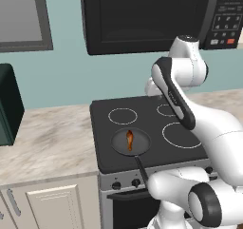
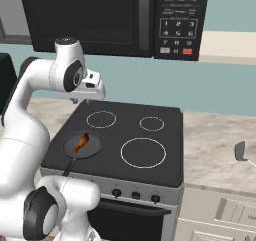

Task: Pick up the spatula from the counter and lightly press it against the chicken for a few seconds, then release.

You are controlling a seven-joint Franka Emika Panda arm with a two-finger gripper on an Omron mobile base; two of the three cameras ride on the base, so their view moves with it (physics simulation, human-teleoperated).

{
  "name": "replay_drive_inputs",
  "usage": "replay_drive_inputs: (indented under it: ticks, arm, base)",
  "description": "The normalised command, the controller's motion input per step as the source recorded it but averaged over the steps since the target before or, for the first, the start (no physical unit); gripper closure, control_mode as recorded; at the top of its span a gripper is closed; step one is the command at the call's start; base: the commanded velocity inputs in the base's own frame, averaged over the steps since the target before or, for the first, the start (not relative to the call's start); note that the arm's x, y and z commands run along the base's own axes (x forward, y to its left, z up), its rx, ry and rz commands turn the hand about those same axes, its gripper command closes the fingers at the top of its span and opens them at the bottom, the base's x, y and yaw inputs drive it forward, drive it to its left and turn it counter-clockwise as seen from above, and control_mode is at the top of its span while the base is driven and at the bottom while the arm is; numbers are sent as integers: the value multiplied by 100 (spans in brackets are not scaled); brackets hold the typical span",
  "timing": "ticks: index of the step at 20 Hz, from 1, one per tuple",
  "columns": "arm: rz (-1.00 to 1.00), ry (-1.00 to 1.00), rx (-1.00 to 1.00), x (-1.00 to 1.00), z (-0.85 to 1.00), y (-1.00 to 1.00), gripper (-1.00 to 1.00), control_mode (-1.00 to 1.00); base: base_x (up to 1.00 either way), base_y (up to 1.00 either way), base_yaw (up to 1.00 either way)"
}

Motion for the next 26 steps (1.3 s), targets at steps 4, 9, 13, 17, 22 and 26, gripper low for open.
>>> replay_drive_inputs:
  ticks: [4,9,13,17,22,26]
  arm:
    - [0,0,1,-6,-6,-2,-100,-100]
    - [-3,3,3,-11,-20,-16,-100,-100]
    - [-3,5,1,-12,-25,-24,-100,-100]
    - [0,5,0,-13,-26,-18,-100,-100]
    - [0,0,-6,-28,-6,-18,-100,-100]
    - [0,0,-13,-39,0,-16,-100,-100]
  base:
    - [0,0,0]
    - [0,0,0]
    - [0,0,0]
    - [0,0,0]
    - [0,0,0]
    - [0,0,0]
